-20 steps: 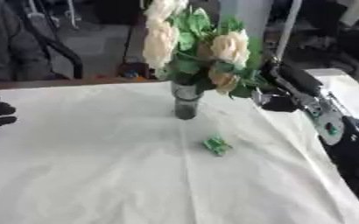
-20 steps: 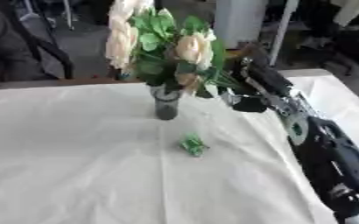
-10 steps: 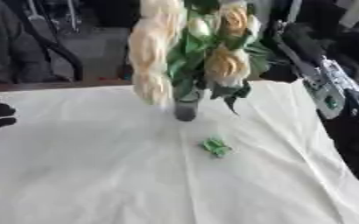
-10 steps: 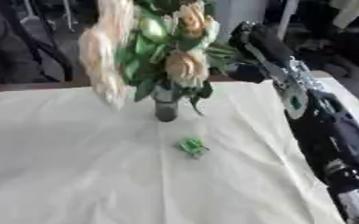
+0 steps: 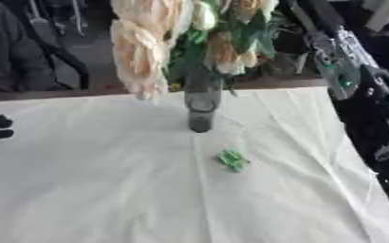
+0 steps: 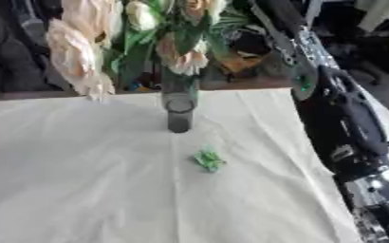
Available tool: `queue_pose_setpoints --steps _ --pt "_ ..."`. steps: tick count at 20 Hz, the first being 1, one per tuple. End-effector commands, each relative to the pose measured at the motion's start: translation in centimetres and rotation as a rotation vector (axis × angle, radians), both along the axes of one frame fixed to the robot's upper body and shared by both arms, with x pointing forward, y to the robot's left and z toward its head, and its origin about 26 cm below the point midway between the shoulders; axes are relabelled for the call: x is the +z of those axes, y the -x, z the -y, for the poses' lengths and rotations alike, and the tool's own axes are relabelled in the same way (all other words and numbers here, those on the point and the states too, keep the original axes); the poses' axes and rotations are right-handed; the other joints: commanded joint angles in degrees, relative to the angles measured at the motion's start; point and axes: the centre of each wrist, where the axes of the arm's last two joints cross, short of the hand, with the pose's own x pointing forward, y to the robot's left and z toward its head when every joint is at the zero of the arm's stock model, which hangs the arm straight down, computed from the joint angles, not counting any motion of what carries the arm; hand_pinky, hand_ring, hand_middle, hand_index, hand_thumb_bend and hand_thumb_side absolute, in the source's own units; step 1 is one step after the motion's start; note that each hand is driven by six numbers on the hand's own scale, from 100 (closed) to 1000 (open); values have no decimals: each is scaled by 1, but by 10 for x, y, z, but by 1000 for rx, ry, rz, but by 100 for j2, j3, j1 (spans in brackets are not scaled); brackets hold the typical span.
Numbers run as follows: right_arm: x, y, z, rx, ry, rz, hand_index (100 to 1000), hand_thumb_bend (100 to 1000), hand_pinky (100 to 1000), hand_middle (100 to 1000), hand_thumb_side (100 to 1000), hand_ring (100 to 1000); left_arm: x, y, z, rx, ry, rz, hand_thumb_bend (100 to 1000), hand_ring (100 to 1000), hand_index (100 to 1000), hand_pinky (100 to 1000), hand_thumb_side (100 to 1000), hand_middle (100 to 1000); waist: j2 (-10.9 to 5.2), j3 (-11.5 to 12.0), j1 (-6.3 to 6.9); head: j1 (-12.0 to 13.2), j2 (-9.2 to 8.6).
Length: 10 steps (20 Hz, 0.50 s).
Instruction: Arrange flowers into the vase.
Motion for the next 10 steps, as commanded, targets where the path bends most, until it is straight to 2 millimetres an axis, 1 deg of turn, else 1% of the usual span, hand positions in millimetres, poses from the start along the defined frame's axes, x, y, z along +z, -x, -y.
queue_pose_setpoints --steps 1,5,10 --pt "19 -4 -8 -6 -82 15 183 100 100 100 740 100 7 0 0 -15 -12 20 609 732 766 754 930 639 -80 19 34 -44 -106" --pt "26 -8 -25 10 -190 -21 140 100 100 100 745 100 8 -1 1 -23 -10 20 609 732 766 754 930 639 -92 74 60 -114 -152" --pt "39 -10 -41 35 -336 -57 135 100 100 100 754 100 7 -1 3 -32 -8 17 610 731 766 755 931 639 -106 165 88 -199 -202"
